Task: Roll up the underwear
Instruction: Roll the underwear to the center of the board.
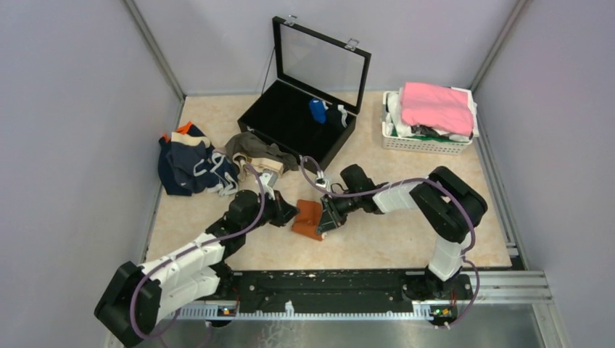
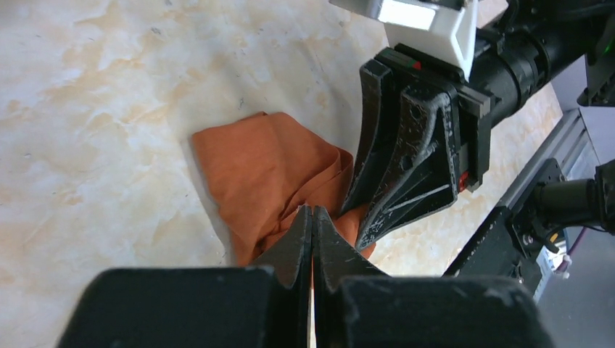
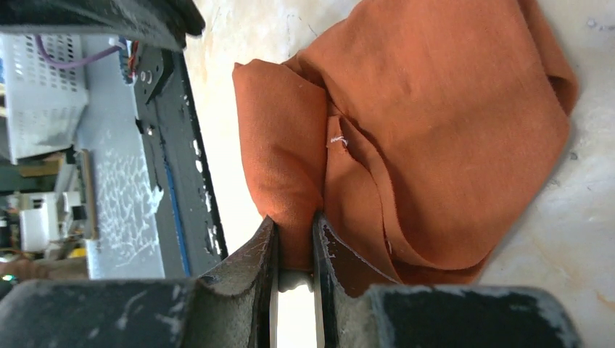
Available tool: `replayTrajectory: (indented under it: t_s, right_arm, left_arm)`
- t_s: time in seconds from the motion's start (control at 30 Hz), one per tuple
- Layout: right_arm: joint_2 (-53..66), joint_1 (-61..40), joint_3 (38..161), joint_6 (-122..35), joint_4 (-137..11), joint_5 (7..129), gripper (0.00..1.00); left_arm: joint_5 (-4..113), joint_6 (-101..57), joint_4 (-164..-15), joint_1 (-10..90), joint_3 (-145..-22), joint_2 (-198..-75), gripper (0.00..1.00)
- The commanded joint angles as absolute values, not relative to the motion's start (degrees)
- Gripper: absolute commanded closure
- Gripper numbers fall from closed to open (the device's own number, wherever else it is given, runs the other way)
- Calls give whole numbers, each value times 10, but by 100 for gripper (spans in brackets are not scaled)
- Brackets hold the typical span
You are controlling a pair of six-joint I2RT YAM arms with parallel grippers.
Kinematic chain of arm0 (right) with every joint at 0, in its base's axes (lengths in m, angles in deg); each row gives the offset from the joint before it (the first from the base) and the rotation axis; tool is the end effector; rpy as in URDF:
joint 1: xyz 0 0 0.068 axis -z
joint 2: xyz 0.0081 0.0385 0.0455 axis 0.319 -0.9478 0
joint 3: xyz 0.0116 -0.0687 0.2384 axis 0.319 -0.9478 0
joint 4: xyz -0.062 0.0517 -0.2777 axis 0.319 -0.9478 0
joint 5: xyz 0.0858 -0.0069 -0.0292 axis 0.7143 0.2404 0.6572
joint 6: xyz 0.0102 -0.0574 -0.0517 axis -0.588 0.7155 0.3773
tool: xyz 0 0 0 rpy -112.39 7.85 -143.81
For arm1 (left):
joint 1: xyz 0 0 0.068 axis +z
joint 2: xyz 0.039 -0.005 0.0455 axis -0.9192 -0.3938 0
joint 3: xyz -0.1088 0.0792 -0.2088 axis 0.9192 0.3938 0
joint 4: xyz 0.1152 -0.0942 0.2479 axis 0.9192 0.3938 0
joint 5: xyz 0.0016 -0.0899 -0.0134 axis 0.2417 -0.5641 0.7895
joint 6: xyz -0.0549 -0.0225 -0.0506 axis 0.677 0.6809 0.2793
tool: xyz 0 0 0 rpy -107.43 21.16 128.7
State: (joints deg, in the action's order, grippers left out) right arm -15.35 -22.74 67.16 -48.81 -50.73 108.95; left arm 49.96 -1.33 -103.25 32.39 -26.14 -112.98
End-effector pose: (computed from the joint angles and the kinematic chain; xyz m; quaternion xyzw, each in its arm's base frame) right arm 0.2249 0.2647 0.0541 -0.3588 0.7839 0.4927 0.1185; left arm 0.2035 -0.1576 0.1326 0.0816 0.8195 -0.3842 0.4174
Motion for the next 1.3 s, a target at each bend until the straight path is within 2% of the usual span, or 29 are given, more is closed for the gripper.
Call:
replayTrajectory:
  t_s: [0.0, 0.2, 0.47, 0.97, 1.27]
  right_arm:
    - [-175, -214, 671, -563, -482, 1088, 100]
    - [-188, -194, 679, -633, -492, 1057, 100]
    - [-200, -192, 705, -635, -540, 1023, 98]
    - [-200, -191, 711, -632, -550, 1015, 93]
    - [-194, -190, 711, -633, -551, 1008, 90]
  left_arm:
    - [447, -37, -1103, 323, -268, -1167, 100]
    - [432, -52, -1111, 314, -275, -1193, 100]
    - [410, -56, -1146, 298, -277, -1243, 100]
    - [518, -36, -1190, 250, -290, -1318, 100]
    - [516, -24, -1190, 251, -262, -1316, 100]
